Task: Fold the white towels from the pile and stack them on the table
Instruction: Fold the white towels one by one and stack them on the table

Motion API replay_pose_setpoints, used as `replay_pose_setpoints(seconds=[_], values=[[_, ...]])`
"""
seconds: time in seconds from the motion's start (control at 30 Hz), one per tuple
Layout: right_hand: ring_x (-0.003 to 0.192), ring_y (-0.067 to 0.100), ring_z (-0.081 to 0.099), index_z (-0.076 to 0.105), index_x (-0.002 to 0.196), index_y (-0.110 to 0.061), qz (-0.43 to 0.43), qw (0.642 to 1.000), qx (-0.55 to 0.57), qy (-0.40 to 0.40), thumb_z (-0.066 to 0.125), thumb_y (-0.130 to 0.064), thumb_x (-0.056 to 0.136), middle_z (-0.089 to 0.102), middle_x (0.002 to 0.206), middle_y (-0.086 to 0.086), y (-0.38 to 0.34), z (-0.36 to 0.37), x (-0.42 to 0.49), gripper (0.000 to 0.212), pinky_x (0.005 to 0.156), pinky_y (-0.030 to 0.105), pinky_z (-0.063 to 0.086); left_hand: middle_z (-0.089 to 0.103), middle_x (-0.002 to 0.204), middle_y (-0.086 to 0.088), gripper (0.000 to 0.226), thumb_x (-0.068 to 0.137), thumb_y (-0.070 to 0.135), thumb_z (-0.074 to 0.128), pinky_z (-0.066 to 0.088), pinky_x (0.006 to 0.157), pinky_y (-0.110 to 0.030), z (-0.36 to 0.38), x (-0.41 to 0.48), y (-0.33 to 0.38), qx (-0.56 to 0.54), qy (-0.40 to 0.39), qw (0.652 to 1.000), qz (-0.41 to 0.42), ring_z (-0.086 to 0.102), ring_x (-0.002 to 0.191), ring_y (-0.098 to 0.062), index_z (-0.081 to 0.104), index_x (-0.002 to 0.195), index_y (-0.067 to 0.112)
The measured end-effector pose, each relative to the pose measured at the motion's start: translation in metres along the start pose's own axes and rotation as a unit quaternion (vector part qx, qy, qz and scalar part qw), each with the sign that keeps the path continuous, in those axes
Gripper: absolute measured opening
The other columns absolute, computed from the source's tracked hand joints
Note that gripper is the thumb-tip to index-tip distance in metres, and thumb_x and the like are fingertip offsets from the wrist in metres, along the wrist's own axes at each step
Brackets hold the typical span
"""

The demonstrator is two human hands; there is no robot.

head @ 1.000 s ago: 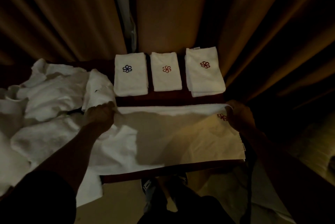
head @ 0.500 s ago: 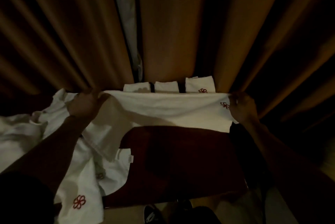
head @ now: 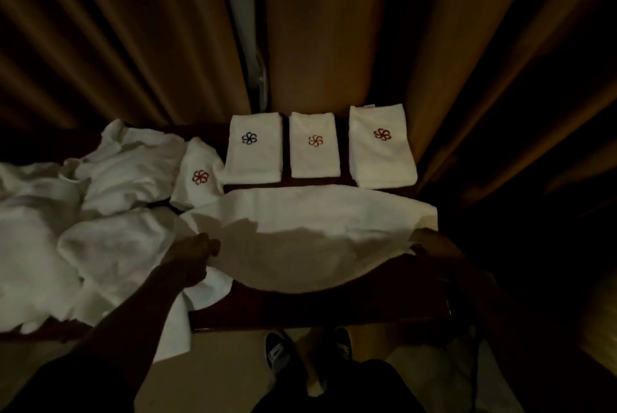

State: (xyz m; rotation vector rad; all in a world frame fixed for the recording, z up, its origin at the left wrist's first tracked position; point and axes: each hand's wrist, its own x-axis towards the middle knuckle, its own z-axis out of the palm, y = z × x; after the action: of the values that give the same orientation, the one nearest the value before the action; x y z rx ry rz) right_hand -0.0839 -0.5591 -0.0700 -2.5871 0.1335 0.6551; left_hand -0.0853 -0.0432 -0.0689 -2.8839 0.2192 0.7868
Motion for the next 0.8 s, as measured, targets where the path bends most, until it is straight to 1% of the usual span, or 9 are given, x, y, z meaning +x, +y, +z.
replay_pose_setpoints(seconds=[0.07,0.13,0.23,0.33,0.4,0.5,0.6,0.7,0.8], values=[[0.128,0.041,0.048,0.053,0.134,0.002,0.034,0.996,-0.066,-0.053,0.042,-0.029,0.106,0.05,0.141,0.024,0.002,0.01,-0.009,0.043,0.108,0.049,0.038,0.037,0.144,-0.003,0.048,0.092,0.026,0.057,0.04,0.105,-0.032,0.027,-0.007,0.002,0.007,-0.046,0.999,-0.015,0.045,0.129,-0.024,0.044,0.138,0.028],[0.135,0.035,0.045,0.048,0.14,-0.001,0.036,0.991,-0.104,-0.076,0.042,-0.018,0.107,0.045,0.148,0.018,0.014,0.019,-0.009,0.037,0.112,0.042,0.034,0.024,0.157,-0.006,0.064,0.094,0.031,0.058,0.031,0.113,-0.031,0.044,-0.014,0.005,-0.006,-0.084,0.996,-0.041,0.032,0.143,-0.025,0.03,0.151,0.027],[0.133,0.031,0.047,0.053,0.136,-0.009,0.013,0.986,-0.143,-0.086,0.044,-0.019,0.105,0.047,0.146,0.014,0.026,0.029,-0.01,0.034,0.11,0.037,0.036,0.023,0.158,-0.008,0.071,0.093,0.034,0.06,0.028,0.116,-0.032,0.052,-0.019,0.01,-0.036,-0.086,0.993,-0.066,0.029,0.145,-0.027,0.026,0.154,0.023],[0.127,0.027,0.051,0.057,0.13,-0.016,-0.005,0.979,-0.172,-0.114,0.049,-0.023,0.102,0.048,0.14,0.008,0.03,0.032,-0.007,0.03,0.104,0.038,0.043,0.04,0.143,-0.007,0.07,0.083,0.049,0.068,0.038,0.109,-0.034,0.046,-0.017,0.011,-0.067,-0.073,0.992,-0.082,0.043,0.134,-0.027,0.041,0.143,0.023],[0.13,0.027,0.048,0.054,0.133,-0.021,-0.013,0.976,-0.18,-0.122,0.056,-0.028,0.097,0.044,0.141,0.005,0.032,0.031,-0.006,0.036,0.103,0.04,0.044,0.047,0.135,-0.007,0.062,0.084,0.052,0.067,0.042,0.102,-0.032,0.04,-0.015,0.013,-0.108,-0.05,0.987,-0.105,0.049,0.127,-0.026,0.047,0.136,0.024],[0.141,0.03,0.036,0.023,0.156,-0.025,0.005,0.972,-0.191,-0.139,0.057,-0.036,0.098,0.028,0.158,0.005,0.037,0.034,-0.006,0.069,0.111,0.041,0.037,0.049,0.141,-0.01,0.063,0.089,0.043,0.065,0.042,0.102,-0.037,0.035,-0.012,0.014,-0.17,0.007,0.97,-0.171,0.048,0.13,-0.03,0.043,0.143,0.019],[0.135,0.03,0.04,0.009,0.159,-0.031,0.019,0.964,-0.217,-0.154,0.052,-0.035,0.1,0.028,0.154,0.007,0.046,0.037,-0.006,0.073,0.107,0.036,0.041,0.043,0.149,-0.013,0.071,0.089,0.039,0.065,0.041,0.108,-0.043,0.04,-0.014,0.011,-0.2,0.018,0.959,-0.202,0.044,0.135,-0.033,0.036,0.149,0.014],[0.127,0.027,0.048,0.014,0.159,-0.034,0.047,0.967,-0.206,-0.14,0.047,-0.036,0.102,0.034,0.148,0.008,0.054,0.035,-0.011,0.066,0.099,0.032,0.045,0.04,0.152,-0.012,0.072,0.091,0.038,0.063,0.041,0.108,-0.044,0.04,-0.015,0.017,-0.208,-0.002,0.957,-0.203,0.044,0.136,-0.033,0.032,0.152,0.016],[0.13,0.029,0.048,0.024,0.157,-0.033,0.094,0.976,-0.166,-0.102,0.048,-0.038,0.101,0.036,0.151,0.01,0.054,0.038,-0.012,0.061,0.103,0.035,0.045,0.037,0.154,-0.014,0.072,0.093,0.035,0.061,0.039,0.11,-0.044,0.041,-0.012,0.024,-0.229,-0.008,0.955,-0.191,0.04,0.139,-0.034,0.028,0.154,0.015]])
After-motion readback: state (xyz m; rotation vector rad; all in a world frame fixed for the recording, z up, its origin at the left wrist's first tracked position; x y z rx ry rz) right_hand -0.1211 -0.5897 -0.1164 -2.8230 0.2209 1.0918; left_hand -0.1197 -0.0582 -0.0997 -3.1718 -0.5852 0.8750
